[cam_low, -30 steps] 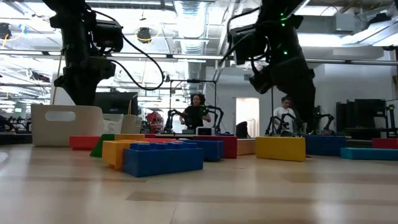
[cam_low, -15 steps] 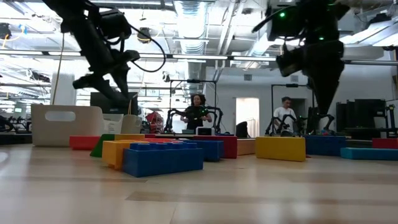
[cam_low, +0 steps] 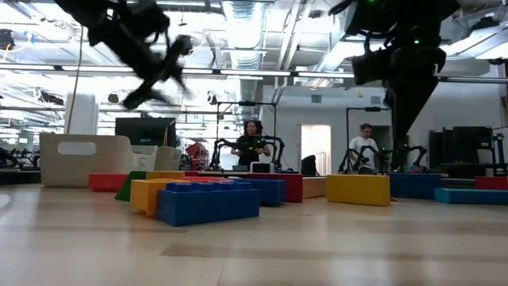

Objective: Sort blocks by size
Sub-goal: Put the large blue game piece into the white bin

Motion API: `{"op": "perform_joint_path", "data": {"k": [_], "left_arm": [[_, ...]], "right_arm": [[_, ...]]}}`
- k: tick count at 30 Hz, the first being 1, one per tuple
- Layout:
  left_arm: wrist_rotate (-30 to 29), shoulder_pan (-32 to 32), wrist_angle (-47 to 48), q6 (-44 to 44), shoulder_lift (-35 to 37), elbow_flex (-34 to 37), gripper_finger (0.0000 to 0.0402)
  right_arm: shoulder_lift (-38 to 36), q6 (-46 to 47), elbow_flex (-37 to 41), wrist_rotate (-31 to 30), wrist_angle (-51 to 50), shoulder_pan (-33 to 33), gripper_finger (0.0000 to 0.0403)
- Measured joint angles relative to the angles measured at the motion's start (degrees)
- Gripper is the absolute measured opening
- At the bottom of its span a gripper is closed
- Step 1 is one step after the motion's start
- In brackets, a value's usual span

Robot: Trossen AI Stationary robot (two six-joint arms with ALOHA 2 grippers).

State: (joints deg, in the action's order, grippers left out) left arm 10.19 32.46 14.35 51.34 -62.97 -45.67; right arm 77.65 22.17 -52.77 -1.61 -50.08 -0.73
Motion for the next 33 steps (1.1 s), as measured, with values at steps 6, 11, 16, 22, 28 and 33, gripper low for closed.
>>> {"op": "perform_joint_path", "data": {"k": [6,11,16,22,28,33], "left_arm": [[-9.97,-6.13,-22.25,-5.69,1.9,-0.04,0.0155],[-10.87,-12.35,-30.71,-17.91,2.01,-0.07,0.0155],[-10.9,-16.33,-32.83,-11.97,1.86,-0.04,0.0155],[-12.74,-19.95,-28.5,-15.57,1.86,-0.66,0.0169],[-20.95,-22.45,-17.51,-25.98,1.89,-8.32,0.0201],[-22.7,-22.64,-6.28,-30.62,1.89,-13.94,0.021]], "right_arm": [[1.28,0.53,1.99,-0.02,2.94,-0.04,0.026],[2.46,0.46,5.87,0.15,7.64,1.76,0.026],[3.37,1.73,8.87,0.15,10.24,2.59,0.026],[3.37,1.39,11.91,2.82,15.33,2.22,0.026],[3.37,0.91,15.77,4.05,18.78,1.8,0.0257],[3.23,-2.07,17.39,3.14,19.93,1.73,0.0228]]}}
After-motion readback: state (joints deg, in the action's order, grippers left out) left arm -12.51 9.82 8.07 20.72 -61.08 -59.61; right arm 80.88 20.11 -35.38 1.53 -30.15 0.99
